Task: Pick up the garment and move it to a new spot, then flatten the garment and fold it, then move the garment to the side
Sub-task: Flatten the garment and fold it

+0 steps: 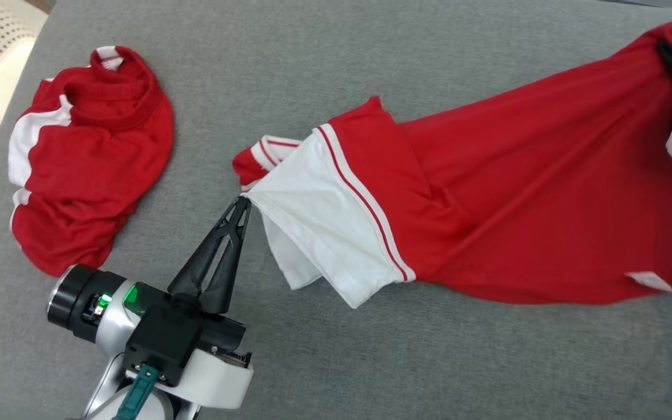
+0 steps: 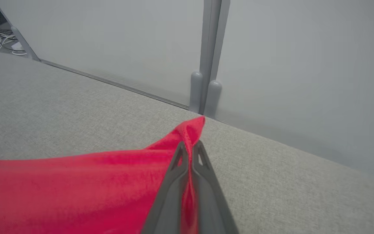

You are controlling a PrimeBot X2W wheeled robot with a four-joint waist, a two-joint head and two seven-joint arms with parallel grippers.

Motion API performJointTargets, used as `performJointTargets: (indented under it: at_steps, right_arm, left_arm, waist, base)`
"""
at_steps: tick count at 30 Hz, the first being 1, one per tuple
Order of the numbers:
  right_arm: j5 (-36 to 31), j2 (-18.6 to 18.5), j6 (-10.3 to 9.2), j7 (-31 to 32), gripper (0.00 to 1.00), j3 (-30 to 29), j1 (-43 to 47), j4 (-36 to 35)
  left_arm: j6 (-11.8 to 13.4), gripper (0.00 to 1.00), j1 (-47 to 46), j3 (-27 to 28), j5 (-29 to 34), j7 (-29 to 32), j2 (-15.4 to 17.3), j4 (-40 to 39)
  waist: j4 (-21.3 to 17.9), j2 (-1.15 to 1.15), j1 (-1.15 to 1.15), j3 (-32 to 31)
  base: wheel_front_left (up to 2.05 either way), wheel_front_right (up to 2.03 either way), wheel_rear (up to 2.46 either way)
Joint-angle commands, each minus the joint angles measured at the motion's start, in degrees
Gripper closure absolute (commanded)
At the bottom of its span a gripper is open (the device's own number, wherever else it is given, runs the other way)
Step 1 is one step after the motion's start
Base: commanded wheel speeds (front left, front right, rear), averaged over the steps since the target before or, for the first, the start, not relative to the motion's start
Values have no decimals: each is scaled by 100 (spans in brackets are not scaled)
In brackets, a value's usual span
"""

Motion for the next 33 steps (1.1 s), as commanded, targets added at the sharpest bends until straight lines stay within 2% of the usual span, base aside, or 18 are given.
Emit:
performJointTargets:
  at_steps: [1, 3, 7, 11, 16, 24, 29, 33]
  right_arm:
    - [24, -39, -12, -174, 100, -13, -147, 145]
    - [-45, 80, -12, -372, 0, -9, -197, 360]
    - [1, 222, -7, -731, 0, 132, 13, 427]
    - [150, 129, -8, -1144, 0, 235, 420, 229]
    - [642, -80, -7, -1640, 0, 273, 1389, -404]
    - [1440, -373, -7, -1810, 0, 73, 3025, -1505]
    - [1700, -346, -7, -1832, 0, -46, 3796, -2151]
    - [1709, -257, -7, -1871, 0, -237, 4044, -2319]
  left_arm:
    - [27, 100, 51, 50, -31, -41, 43, -100]
    - [20, 100, 34, 66, -45, -22, 66, -190]
    - [64, 100, 74, 95, -39, 42, 125, -244]
    - [119, 100, 128, 124, -55, 63, 174, -255]
    - [223, 100, 260, 222, -123, -1, 254, -227]
    - [369, 100, 462, 413, -211, -88, 376, -190]
    - [430, 100, 574, 523, -296, -144, 452, -194]
    - [458, 100, 618, 553, -328, -160, 484, -196]
  waist:
    - [-176, 0, 0, -92]
    - [-294, 0, 0, -141]
    - [-509, 0, 0, -249]
    - [-646, 0, 0, -331]
    - [-866, 0, 0, -454]
    - [-1015, 0, 0, -562]
    - [-1066, 0, 0, -625]
    - [-1096, 0, 0, -644]
  base:
    - [0, 0, 0]
    - [0, 0, 0]
    - [0, 0, 0]
    - [0, 0, 0]
    - [0, 0, 0]
    - [0, 0, 0]
    - [0, 0, 0]
    - [0, 0, 0]
